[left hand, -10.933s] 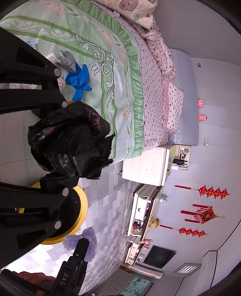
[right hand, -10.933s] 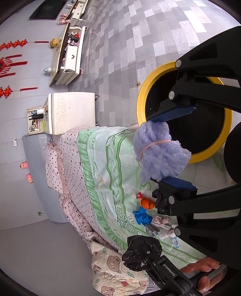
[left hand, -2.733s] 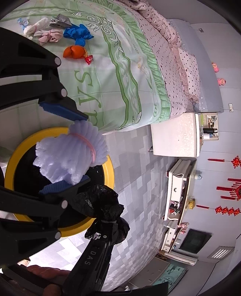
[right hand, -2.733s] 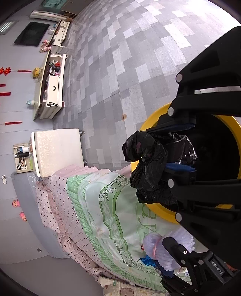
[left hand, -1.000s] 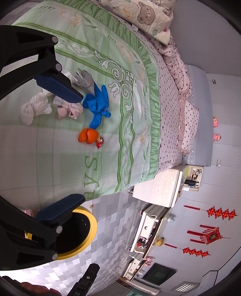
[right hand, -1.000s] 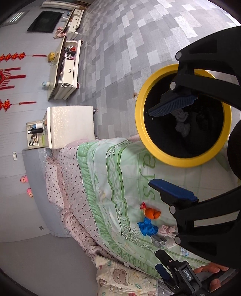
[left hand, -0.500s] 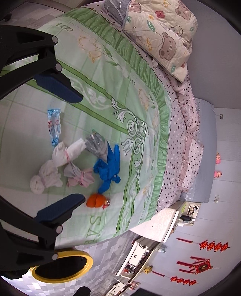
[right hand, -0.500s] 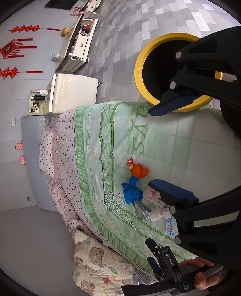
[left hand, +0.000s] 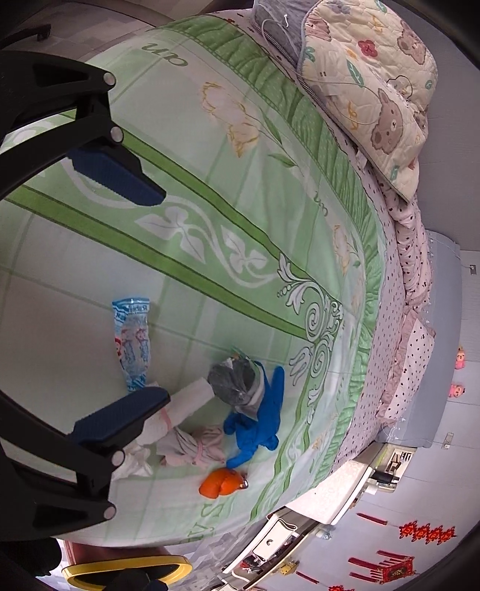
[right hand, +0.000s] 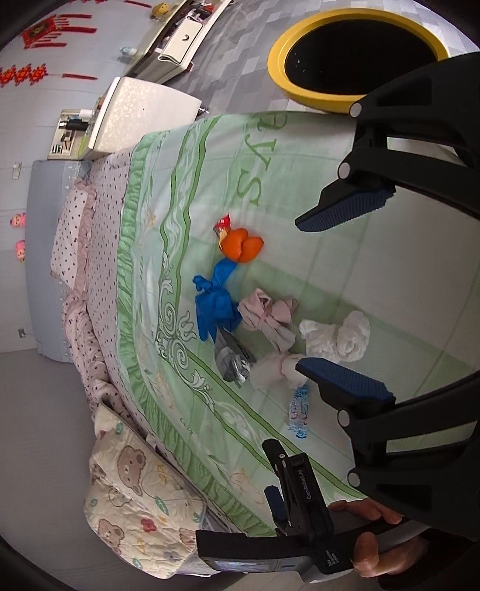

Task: Collect trash
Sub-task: 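Lower left toward the water bottle while right approaches the white tissue bundle, then grasp the blue-labelled water bottle with left while right grasps the white tissue bundle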

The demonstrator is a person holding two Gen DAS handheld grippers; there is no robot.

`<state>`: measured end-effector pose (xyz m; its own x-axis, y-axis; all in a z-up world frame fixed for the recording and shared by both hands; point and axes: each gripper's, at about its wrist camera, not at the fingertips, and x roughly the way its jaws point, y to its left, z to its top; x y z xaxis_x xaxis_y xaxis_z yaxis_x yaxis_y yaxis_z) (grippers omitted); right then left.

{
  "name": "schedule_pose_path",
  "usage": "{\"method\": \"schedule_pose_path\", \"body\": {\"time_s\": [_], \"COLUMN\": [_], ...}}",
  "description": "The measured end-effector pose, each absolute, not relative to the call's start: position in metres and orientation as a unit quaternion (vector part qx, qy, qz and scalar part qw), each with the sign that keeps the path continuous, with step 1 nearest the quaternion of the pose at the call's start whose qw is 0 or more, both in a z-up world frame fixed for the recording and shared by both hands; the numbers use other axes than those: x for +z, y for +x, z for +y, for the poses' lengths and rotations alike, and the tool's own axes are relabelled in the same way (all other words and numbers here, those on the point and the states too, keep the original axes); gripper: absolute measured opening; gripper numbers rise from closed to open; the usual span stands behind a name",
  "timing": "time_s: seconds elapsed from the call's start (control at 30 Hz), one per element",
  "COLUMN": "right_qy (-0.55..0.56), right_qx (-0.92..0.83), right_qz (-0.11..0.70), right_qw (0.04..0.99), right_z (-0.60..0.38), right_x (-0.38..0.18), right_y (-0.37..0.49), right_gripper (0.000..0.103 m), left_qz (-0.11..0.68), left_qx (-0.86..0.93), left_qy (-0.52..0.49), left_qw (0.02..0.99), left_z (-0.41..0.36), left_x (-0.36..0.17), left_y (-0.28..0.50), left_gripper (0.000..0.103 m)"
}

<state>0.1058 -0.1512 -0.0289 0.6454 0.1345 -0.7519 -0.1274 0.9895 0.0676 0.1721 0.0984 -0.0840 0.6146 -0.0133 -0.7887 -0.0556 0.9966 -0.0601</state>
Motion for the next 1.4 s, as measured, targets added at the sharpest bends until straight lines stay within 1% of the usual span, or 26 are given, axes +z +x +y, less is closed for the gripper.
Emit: {"method": "schedule_pose_path", "body": {"time_s": [0.17, 0.27, 0.5, 0.57, 0.7, 0.9, 1.0, 1.1, 1.13, 1.17, 1.2, 1.23, 1.27, 1.33, 1.4], "right_qy": [-0.018, -0.027, -0.032, -0.033, -0.034, -0.03, -0.031, -0.022, -0.021, -0.02, -0.019, -0.019, -0.018, -0.015, -0.009], "right_qx": [0.085, 0.09, 0.098, 0.1, 0.104, 0.106, 0.111, 0.119, 0.122, 0.124, 0.127, 0.129, 0.131, 0.133, 0.134], "right_qz": [0.438, 0.452, 0.474, 0.48, 0.487, 0.495, 0.499, 0.499, 0.498, 0.496, 0.496, 0.495, 0.494, 0.492, 0.491], "right_qw": [0.895, 0.887, 0.874, 0.871, 0.867, 0.862, 0.859, 0.858, 0.858, 0.859, 0.859, 0.859, 0.859, 0.86, 0.861], "right_z": [-0.13, -0.123, -0.115, -0.113, -0.108, -0.108, -0.107, -0.109, -0.109, -0.11, -0.11, -0.11, -0.111, -0.112, -0.115], "right_x": [-0.059, -0.075, -0.102, -0.108, -0.117, -0.127, -0.133, -0.134, -0.134, -0.134, -0.134, -0.134, -0.134, -0.133, -0.132], "right_y": [0.119, 0.124, 0.133, 0.137, 0.143, 0.151, 0.152, 0.152, 0.152, 0.152, 0.151, 0.151, 0.151, 0.15, 0.151], "right_gripper": [0.066, 0.061, 0.061, 0.06, 0.054, 0.052, 0.051, 0.041, 0.036, 0.036, 0.034, 0.033, 0.033, 0.032, 0.031], "left_qz": [0.455, 0.459, 0.466, 0.469, 0.481, 0.479, 0.477, 0.474, 0.472, 0.469, 0.467, 0.466, 0.465, 0.461, 0.459], "left_qx": [0.01, 0.004, -0.02, -0.025, -0.029, -0.031, -0.037, -0.042, -0.044, -0.045, -0.045, -0.047, -0.049, -0.049, -0.048], "left_qy": [-0.049, -0.052, -0.049, -0.044, -0.037, -0.031, -0.015, -0.001, -0.001, -0.002, -0.003, -0.004, -0.004, -0.005, -0.005], "left_qw": [0.889, 0.887, 0.883, 0.882, 0.875, 0.877, 0.878, 0.88, 0.881, 0.882, 0.883, 0.884, 0.884, 0.886, 0.887], "left_z": [0.105, 0.103, 0.096, 0.093, 0.088, 0.083, 0.073, 0.062, 0.061, 0.06, 0.059, 0.058, 0.057, 0.057, 0.056], "left_x": [-0.106, -0.112, -0.124, -0.128, -0.139, -0.144, -0.145, -0.146, -0.145, -0.145, -0.144, -0.143, -0.144, -0.144, -0.144], "left_y": [0.176, 0.178, 0.183, 0.183, 0.187, 0.193, 0.196, 0.196, 0.195, 0.194, 0.194, 0.193, 0.193, 0.191, 0.19], "left_gripper": [0.095, 0.095, 0.093, 0.09, 0.084, 0.074, 0.068, 0.06, 0.053, 0.045, 0.041, 0.032, 0.025, 0.021, 0.019]}}
